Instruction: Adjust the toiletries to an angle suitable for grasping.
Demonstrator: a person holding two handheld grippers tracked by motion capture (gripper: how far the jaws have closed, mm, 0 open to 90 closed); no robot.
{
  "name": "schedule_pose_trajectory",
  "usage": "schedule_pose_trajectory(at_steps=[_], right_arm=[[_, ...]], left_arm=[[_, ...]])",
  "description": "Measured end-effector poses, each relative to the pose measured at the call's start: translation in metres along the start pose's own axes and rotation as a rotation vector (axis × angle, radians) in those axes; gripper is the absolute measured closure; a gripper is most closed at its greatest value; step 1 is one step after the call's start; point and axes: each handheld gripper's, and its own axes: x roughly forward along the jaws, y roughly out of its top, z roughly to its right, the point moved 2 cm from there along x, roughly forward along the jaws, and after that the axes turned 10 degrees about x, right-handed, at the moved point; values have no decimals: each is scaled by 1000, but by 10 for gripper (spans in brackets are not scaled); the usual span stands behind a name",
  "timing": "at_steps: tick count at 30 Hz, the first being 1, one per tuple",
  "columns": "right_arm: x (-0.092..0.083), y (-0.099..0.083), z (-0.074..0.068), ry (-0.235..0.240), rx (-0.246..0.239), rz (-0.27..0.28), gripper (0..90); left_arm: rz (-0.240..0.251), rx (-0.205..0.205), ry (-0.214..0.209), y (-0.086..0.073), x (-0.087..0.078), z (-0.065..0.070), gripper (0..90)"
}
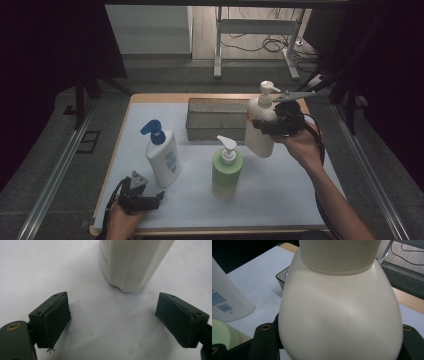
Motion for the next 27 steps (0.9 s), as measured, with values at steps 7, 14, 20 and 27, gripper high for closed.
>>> schedule_pose_trajectory(at_steps=[7, 14, 20, 27], right_arm=[[5, 10, -2, 2, 5, 9, 370], [16, 22, -7, 9, 11, 21, 370], [28, 33, -12, 11, 11, 32, 370], [39, 42, -17, 15, 21, 45, 371]], left_arm=[[1, 0, 0, 0, 0, 0, 120], [-1, 1, 0, 0, 0, 0, 120], [-1, 1, 0, 0, 0, 0, 120], [-1, 2, 0, 0, 0, 0, 120]])
